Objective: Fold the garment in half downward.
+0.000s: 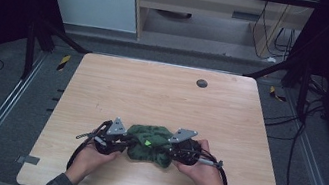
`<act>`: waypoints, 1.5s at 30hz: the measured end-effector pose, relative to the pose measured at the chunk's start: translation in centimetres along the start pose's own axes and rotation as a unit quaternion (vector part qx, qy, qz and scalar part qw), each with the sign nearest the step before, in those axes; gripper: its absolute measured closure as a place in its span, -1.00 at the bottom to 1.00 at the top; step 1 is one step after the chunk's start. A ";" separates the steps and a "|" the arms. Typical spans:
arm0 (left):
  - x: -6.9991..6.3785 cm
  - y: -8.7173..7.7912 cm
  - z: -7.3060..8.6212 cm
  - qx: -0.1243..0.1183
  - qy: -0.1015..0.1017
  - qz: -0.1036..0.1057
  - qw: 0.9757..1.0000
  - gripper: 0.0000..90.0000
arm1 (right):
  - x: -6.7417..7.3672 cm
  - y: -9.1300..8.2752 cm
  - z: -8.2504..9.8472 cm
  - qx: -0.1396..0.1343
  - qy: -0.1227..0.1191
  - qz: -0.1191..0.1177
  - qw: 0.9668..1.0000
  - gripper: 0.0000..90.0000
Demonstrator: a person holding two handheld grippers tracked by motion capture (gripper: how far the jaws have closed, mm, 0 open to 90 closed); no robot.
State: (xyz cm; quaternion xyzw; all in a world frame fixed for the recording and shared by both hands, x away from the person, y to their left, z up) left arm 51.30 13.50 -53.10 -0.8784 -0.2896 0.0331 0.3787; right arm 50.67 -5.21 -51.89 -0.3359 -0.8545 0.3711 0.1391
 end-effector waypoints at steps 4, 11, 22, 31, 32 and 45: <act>0.0 0.2 -0.2 0.000 0.001 -0.001 1.000 0.76 | 0.0 0.3 0.1 0.004 0.000 -0.003 1.000 0.42; 0.2 0.1 -0.9 -0.011 -0.005 0.001 1.000 0.96 | -0.3 0.4 -0.3 -0.004 0.006 -0.006 1.000 0.74; 0.4 -1.6 -1.9 -0.045 -0.013 -0.009 0.999 0.99 | -0.4 -1.3 -1.8 -0.034 0.001 0.001 0.999 0.81; -1.4 -2.0 -0.9 -0.043 -0.004 0.004 0.999 0.98 | 0.9 -1.8 -0.4 -0.032 -0.023 0.003 0.999 0.78; -1.4 -2.0 -0.9 -0.043 -0.004 0.004 0.999 0.98 | 1.0 -1.7 -0.1 -0.031 -0.025 0.003 0.999 0.77; -2.7 -1.9 0.5 -0.038 -0.002 0.006 0.999 0.85 | 0.9 -1.6 1.4 -0.027 -0.018 0.002 0.999 0.62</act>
Point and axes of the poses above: each handheld gripper's, and its own axes: y roughly forward along the jaws, z roughly out of its underside, x roughly to its left, the point moved 8 cm from there along y, roughly forward along the jaws, and after that the axes turned 10 degrees about y, right-handed, at the moved point
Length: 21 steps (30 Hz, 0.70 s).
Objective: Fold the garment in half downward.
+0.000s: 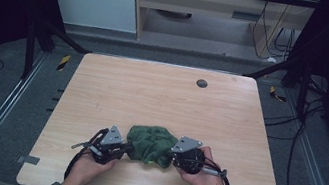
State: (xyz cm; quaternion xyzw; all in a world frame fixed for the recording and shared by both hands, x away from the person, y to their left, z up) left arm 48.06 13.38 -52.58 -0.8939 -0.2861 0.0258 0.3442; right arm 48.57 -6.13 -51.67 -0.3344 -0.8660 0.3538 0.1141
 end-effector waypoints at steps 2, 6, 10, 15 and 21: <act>-0.1 -0.3 0.3 0.001 -0.002 -0.002 1.000 0.80 | 0.0 -0.2 0.1 -0.002 0.002 -0.001 1.000 0.53; 0.2 -0.7 0.7 -0.001 -0.011 -0.009 1.000 0.68 | -0.3 -0.5 0.4 0.000 0.009 0.003 1.000 0.36; 0.7 -1.0 1.0 0.000 -0.026 -0.011 1.000 0.53 | -0.9 -0.7 0.7 -0.001 0.021 0.013 1.000 0.19; 1.5 -1.0 0.9 0.010 -0.043 -0.014 0.999 0.19 | -2.0 -0.8 1.1 0.003 0.039 0.023 0.999 -0.06; 2.8 -0.9 1.8 0.046 -0.071 -0.023 0.996 -0.49 | -3.9 -1.2 1.9 0.011 0.075 0.052 0.996 -0.49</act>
Point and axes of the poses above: each handheld gripper's, and its own axes: y roughly forward along the jaws, z roughly out of its underside, x roughly to its left, the point moved 8 cm from there along y, roughly forward along the jaws, and after that the axes turned 10 degrees about y, right-handed, at the moved point
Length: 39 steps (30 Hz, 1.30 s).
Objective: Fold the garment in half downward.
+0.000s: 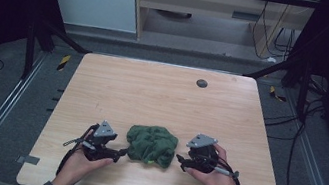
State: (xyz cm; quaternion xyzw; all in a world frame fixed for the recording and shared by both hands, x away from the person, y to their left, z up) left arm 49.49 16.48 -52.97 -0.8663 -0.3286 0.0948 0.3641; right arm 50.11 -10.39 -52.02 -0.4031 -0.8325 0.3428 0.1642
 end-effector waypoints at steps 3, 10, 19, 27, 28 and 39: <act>0.7 -0.2 0.3 0.007 -0.011 -0.006 1.000 -0.63 | -1.1 -0.3 0.2 -0.001 0.019 0.012 1.000 -0.64; 2.0 -0.8 1.2 0.018 -0.025 -0.012 0.999 -0.77 | -3.4 -0.7 1.1 0.008 0.060 0.028 0.998 -0.78; 4.3 -1.9 3.3 0.027 -0.038 -0.022 0.999 -0.81 | -6.0 -1.4 2.6 0.023 0.090 0.025 0.995 -0.85; 6.0 -2.4 4.9 0.044 -0.048 -0.029 0.997 -0.87 | -8.4 -1.5 3.6 0.035 0.109 0.023 0.993 -0.85; 6.0 -2.3 5.1 0.047 -0.048 -0.028 0.997 -0.86 | -8.7 -1.4 3.7 0.038 0.109 0.024 0.993 -0.85; 8.3 -1.4 4.7 0.051 -0.050 -0.064 0.995 -0.86 | -11.0 -0.2 2.9 0.024 0.152 0.037 0.987 -0.81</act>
Point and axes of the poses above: each handheld gripper's, and its own axes: y roughly forward along the jaws, z roughly out of its underside, x roughly to its left, the point moved 8 cm from there along y, roughly forward along the jaws, and after that the axes turned 10 degrees about y, right-handed, at the moved point
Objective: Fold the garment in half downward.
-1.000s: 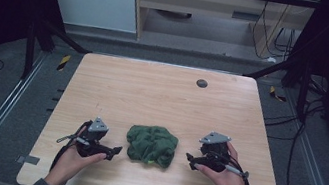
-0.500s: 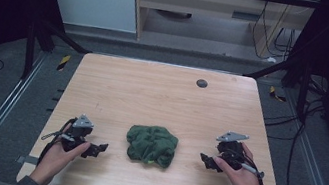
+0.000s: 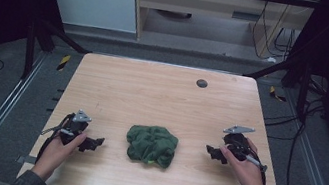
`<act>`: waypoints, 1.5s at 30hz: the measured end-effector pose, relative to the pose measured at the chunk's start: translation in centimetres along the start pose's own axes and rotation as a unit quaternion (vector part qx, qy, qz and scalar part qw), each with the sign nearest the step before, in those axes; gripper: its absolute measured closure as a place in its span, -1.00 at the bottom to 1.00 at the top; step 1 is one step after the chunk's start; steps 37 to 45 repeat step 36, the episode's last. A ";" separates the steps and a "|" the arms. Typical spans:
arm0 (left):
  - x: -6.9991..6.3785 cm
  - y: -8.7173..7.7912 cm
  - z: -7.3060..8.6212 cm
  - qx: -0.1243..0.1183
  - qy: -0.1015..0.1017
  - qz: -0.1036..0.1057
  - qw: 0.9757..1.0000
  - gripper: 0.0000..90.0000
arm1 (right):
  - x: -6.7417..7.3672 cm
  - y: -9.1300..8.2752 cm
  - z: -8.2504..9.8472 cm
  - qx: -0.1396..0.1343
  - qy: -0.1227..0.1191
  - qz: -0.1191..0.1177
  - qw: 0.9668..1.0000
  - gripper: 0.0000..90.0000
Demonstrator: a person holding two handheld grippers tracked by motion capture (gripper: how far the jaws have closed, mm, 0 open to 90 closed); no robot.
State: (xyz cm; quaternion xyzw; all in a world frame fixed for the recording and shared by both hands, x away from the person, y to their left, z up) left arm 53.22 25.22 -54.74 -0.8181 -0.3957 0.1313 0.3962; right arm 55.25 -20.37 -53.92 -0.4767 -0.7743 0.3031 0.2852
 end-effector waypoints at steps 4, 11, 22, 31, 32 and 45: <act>0.7 0.5 -0.4 -0.014 -0.018 -0.010 1.000 -0.85 | -0.7 0.7 -0.5 -0.014 0.019 0.015 1.000 -0.80; 1.9 1.5 -0.7 -0.014 -0.022 -0.030 0.999 -0.85 | -1.9 1.4 -1.1 -0.034 0.047 0.031 0.998 -0.79; 2.9 3.3 -0.9 -0.031 -0.011 -0.044 0.998 -0.97 | -3.4 3.5 -0.7 -0.050 0.051 0.071 0.995 -0.91; 3.1 3.4 -0.8 -0.029 -0.019 -0.049 0.998 -1.00 | -3.4 3.9 -0.9 -0.055 0.070 0.087 0.992 -1.00; 3.1 3.4 -0.8 -0.029 -0.020 -0.049 0.998 -1.00 | -3.4 3.9 -0.9 -0.055 0.074 0.091 0.992 -1.00; 3.2 3.3 -0.8 -0.028 -0.020 -0.050 0.998 -1.00 | -3.5 4.0 -1.0 -0.057 0.077 0.095 0.991 -1.00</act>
Point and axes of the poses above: each handheld gripper's, and its own axes: y roughly forward along the jaws, z roughly out of its underside, x roughly to its left, the point moved 8 cm from there along y, roughly forward along the jaws, and after that the axes turned 10 degrees about y, right-handed, at the moved point
